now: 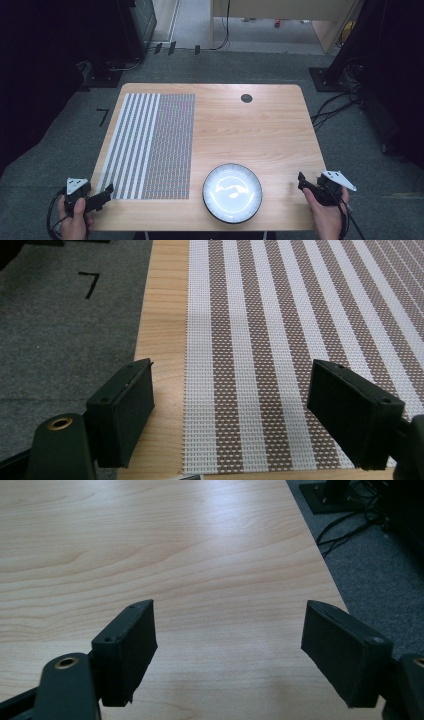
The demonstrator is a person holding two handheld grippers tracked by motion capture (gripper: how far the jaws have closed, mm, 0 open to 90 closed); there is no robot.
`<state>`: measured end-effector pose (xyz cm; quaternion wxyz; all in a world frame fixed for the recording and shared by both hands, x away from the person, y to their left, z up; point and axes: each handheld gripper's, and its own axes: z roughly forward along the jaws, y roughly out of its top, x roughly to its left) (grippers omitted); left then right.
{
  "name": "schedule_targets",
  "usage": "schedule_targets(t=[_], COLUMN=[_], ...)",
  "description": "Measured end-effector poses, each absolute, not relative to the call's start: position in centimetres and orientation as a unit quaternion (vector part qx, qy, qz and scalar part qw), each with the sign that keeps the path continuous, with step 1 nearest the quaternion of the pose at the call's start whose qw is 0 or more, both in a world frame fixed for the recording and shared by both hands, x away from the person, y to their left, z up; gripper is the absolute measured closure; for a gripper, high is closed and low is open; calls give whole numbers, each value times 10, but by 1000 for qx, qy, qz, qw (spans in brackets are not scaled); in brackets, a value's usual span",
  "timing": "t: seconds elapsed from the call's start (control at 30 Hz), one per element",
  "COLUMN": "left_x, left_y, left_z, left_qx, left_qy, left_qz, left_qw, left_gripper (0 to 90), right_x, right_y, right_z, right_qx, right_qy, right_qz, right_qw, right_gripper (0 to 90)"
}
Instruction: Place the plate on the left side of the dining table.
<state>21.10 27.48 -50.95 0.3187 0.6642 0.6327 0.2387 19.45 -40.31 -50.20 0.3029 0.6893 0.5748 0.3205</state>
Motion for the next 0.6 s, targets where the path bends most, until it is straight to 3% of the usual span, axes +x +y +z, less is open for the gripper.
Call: schedule_targets(t=[0.6], left_x=[209], left_y=[262], left_z=[-504], left_qx=[669], left_qy=[622], left_qz=[239], left_qw=[329], left_gripper=[189], right_x=[190], right_y=[-389], right_z=[-495], right_qx=[680], right_qy=[578], right_qz=[331], right_qw=[306], right_gripper=[260])
